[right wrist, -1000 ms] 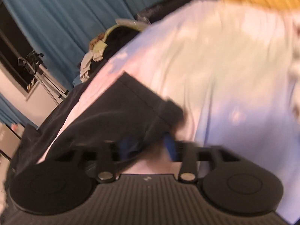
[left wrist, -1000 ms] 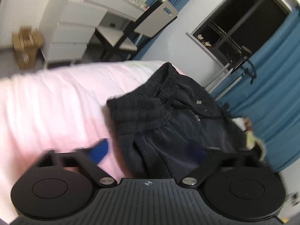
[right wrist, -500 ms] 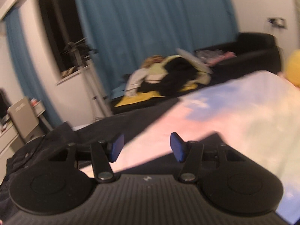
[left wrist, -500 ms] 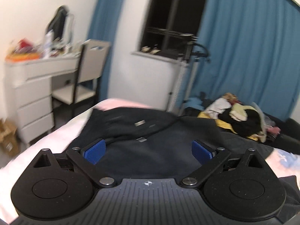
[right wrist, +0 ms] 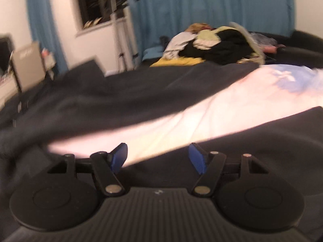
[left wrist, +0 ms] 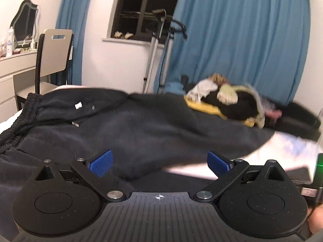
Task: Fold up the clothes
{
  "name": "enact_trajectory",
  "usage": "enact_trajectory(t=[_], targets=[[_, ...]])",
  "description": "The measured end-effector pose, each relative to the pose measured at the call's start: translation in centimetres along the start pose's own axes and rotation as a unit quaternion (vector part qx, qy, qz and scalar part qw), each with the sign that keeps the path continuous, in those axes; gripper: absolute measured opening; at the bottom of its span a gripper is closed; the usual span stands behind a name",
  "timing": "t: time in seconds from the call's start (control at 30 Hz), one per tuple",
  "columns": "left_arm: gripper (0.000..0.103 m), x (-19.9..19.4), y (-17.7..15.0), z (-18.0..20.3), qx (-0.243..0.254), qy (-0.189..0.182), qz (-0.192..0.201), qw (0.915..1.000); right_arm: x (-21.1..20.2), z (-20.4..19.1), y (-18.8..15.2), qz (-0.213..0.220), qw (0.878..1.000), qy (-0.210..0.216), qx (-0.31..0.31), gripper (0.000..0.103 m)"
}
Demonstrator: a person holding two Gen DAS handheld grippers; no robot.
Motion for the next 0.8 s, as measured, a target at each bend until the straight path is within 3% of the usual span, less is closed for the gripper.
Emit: enact_trajectory(t=[0.13, 0.33, 0.53, 0.8], targets=[[0.1, 1.3, -1.1, -0.3, -0.021, -0.017, -0.015, 0.9995, 1.6, -1.5, -2.0, 0.023, 1.0, 0.003, -0.013, 0.077], [0.1, 2.9, -1.8, -0.9, -0.024, -0.02, -0.028, 0.9991, 2.7, -1.7, -2.5, 0.026, 0.999, 0.018, -0.012, 0.103], [0.1, 2.4, -1.7, -1.0, -0.029, -0.022, -0.028, 0.999, 2.7, -1.6, -2.6, 0.028, 0.999, 0.023, -0.009, 0.103], [0.1, 2.1, -2.1, -1.5, -0.032, 0.001, -0.032, 0.999, 2.8, -0.9, -2.5, 0.026, 0.998, 0.047, 0.021, 0.103]])
Point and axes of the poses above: each gripper's, at about its wrist camera, not at the fingertips, and x roughly the way its jaws point, z to its right, y to its top, the point moved 8 cm from there along x, roughly the way its jaws point, and after that the axes turned 8 degrees about -y, right-handed, at the moved point
